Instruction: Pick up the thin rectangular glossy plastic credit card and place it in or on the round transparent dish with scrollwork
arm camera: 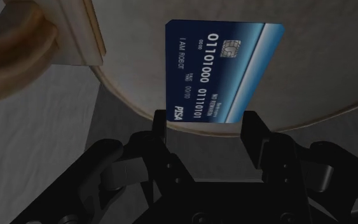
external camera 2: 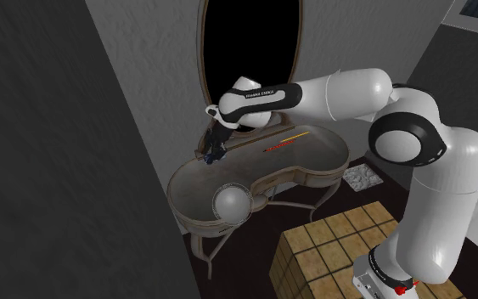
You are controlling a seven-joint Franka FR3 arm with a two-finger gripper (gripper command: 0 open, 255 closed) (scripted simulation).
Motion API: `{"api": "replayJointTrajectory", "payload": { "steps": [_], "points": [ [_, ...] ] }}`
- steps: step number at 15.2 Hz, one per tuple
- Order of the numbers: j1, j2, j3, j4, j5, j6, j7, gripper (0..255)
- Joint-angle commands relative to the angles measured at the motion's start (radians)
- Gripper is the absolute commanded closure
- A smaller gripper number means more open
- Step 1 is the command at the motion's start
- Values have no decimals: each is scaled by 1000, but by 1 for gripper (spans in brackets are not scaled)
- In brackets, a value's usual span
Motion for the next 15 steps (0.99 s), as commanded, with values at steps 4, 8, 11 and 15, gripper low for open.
{"api": "replayJointTrajectory", "payload": {
  "steps": [4,8,11,15],
  "points": [
    [0,-28,-6,25,-19,-46,34,255],
    [0,-45,-9,50,-32,-83,60,255],
    [16,-153,6,-94,-9,-37,60,255],
    [41,-289,29,-262,23,12,70,255]
  ]
}}
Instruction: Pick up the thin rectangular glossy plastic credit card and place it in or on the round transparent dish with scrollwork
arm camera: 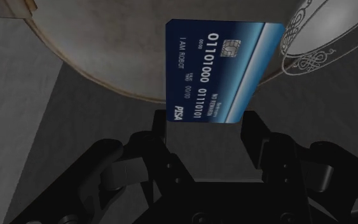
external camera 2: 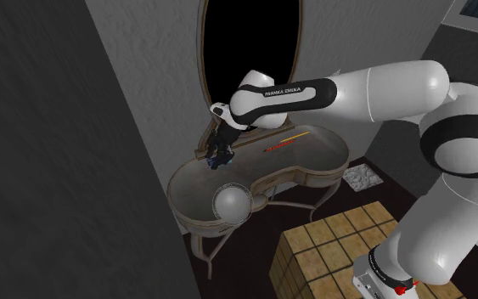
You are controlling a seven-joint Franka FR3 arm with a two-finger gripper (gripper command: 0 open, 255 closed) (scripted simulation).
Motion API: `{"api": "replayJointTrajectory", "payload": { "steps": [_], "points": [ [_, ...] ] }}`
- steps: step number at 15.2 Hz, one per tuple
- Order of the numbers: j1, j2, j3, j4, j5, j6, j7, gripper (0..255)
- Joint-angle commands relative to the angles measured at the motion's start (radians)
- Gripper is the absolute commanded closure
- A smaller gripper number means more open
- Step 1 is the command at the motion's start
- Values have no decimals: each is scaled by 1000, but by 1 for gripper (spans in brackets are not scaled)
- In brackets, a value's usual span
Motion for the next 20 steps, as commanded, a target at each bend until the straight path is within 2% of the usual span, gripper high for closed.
{"api": "replayJointTrajectory", "payload": {
  "steps": [1,8,20],
  "points": [
    [11,-71,11,-86,18,23,4,255],
    [60,-284,61,-313,70,75,53,255],
    [80,-199,69,-380,161,207,-64,255]
  ]
}}
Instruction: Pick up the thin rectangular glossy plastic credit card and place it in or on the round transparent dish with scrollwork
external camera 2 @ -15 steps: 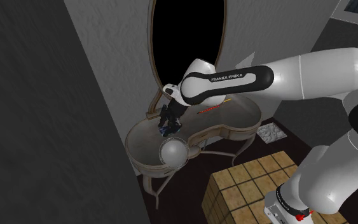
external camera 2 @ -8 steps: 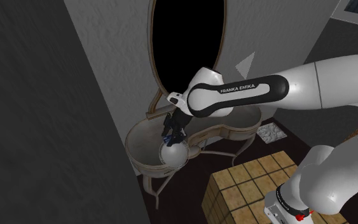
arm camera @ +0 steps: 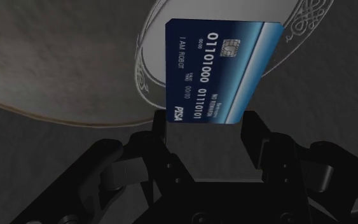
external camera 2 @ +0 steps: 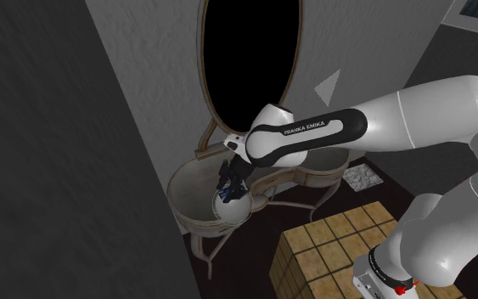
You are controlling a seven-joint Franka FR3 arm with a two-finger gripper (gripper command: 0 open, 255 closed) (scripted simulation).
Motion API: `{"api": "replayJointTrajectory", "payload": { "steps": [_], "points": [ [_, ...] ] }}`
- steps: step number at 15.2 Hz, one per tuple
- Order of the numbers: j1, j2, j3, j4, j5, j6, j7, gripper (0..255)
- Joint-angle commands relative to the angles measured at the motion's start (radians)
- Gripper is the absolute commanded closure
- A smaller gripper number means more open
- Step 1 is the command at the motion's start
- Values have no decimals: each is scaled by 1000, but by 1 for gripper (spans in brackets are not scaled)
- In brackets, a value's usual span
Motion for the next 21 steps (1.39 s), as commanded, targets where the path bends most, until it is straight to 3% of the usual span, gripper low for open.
{"api": "replayJointTrajectory", "payload": {
  "steps": [1,5,12,13,18,21],
  "points": [
    [3,16,1,-9,18,21,-22,255],
    [9,48,4,-21,52,59,-65,255],
    [9,48,4,-21,52,59,-64,255],
    [9,48,4,-21,52,59,-64,0],
    [9,48,4,-21,52,59,-64,0],
    [-18,-44,-23,-35,4,-32,-32,0]
  ]
}}
